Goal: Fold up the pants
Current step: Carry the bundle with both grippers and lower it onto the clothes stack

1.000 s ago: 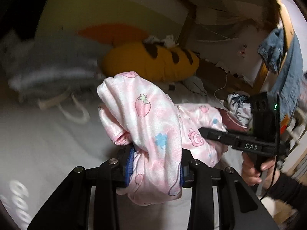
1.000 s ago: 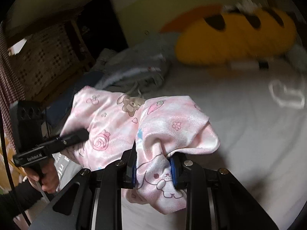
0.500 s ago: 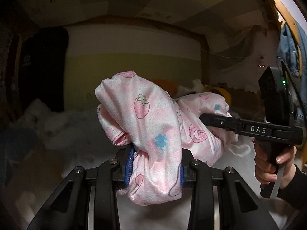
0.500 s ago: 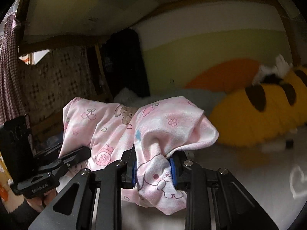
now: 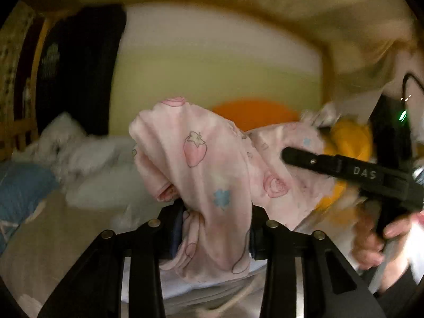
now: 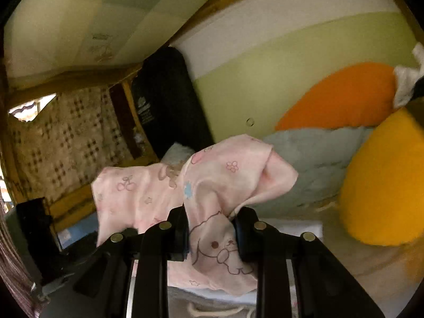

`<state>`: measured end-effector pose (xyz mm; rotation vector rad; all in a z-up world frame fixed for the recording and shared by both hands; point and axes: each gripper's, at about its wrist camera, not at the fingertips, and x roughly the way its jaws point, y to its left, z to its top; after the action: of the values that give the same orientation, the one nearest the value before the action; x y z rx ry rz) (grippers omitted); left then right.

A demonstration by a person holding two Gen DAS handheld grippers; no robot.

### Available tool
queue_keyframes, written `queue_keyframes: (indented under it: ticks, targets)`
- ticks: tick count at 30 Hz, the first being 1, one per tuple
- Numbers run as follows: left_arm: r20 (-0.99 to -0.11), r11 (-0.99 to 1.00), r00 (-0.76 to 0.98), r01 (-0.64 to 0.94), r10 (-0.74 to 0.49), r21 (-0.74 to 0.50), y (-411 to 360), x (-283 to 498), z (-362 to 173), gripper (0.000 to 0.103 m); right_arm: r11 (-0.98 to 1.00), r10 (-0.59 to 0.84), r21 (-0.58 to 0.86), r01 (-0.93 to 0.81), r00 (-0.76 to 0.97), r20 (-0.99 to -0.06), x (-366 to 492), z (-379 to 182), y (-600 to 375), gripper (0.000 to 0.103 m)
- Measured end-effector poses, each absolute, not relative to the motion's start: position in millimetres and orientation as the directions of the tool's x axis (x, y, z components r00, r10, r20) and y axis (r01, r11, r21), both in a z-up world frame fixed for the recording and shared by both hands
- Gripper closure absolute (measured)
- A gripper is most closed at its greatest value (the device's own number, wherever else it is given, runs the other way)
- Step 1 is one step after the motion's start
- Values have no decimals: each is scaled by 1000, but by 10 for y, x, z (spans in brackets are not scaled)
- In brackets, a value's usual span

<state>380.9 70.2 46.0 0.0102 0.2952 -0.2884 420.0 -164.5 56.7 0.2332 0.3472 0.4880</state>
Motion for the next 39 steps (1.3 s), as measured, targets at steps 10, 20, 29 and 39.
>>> queue_keyframes:
  ticks: [10,20,29,39]
  targets:
    - [-362,972,902,227,-236,-69,866,4185,167,31,904,418,275,-327,811,-410,4565,95,-1479,71]
    - [-298,988,943,127,-146,-83,1107,3934,405,3,939,286,281,-198,905,-316,4237,457,-1752,15]
    - [-279,964,929,203,-245,-170,1159,3925,511,47,925,333,295,-241,887,-320,4262,529,-1642,61]
    - [-458,988,877,98,-143,-120,1069,4299,70,49,967,242,192,-167,834,-496,4559,7,-1291,59]
